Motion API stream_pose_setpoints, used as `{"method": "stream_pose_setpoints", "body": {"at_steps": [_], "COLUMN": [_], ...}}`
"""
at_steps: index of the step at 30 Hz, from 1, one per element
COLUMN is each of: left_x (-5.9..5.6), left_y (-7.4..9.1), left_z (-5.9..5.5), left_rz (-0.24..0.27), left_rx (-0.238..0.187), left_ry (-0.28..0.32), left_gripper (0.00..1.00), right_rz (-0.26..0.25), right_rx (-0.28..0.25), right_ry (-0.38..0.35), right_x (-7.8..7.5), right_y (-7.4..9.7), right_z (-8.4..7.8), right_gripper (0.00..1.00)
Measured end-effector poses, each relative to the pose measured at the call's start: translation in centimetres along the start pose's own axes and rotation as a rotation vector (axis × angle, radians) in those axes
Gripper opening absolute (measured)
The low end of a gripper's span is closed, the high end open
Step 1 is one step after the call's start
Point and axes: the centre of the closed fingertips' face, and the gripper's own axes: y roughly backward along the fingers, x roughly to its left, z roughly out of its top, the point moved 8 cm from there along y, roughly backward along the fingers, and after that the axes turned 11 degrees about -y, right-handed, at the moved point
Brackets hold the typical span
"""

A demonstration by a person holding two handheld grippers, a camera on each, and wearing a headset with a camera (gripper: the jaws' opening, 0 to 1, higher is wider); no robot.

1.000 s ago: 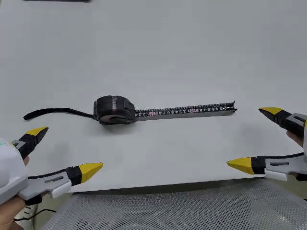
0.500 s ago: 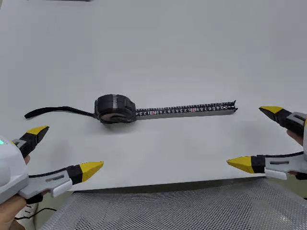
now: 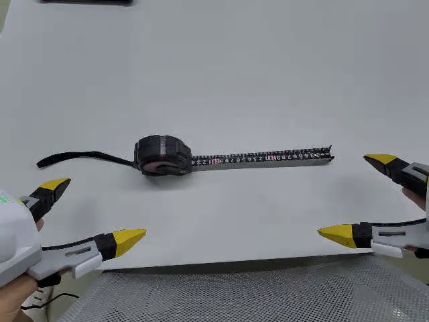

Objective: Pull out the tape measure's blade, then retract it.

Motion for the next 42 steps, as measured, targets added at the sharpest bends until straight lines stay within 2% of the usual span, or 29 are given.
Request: {"method": "stream_pose_setpoints", "body": {"at_steps": [5, 20, 26, 42], "left_x": [-0.1, -1.0, -1.0, -1.5], "left_y": [-0.1, -2.4, -3.5, -5.5], "left_z": [0.2, 2.7, 3.2, 4.5], "left_rz": [-0.002, -0.013, -0.016, -0.009], "left_rx": [-0.002, -0.049, -0.044, -0.039], "left_ry": [-0.004, 0.019, 0.035, 0.074], "left_gripper": [0.95, 0.95, 0.91, 0.9], "right_rz": [-0.002, 0.002, 0.006, 0.002], "right_rx": [-0.004, -0.017, -0.016, -0.009], "right_ry": [-0.001, 0.009, 0.014, 0.019], "right_x": [-0.1, -0.6, -0.6, -0.9], "right_y": [0.0, -0.6, -0.8, -0.9], "right_z": [0.1, 0.9, 1.0, 1.0], "right_gripper": [0.93, 0.93, 0.93, 0.92]}}
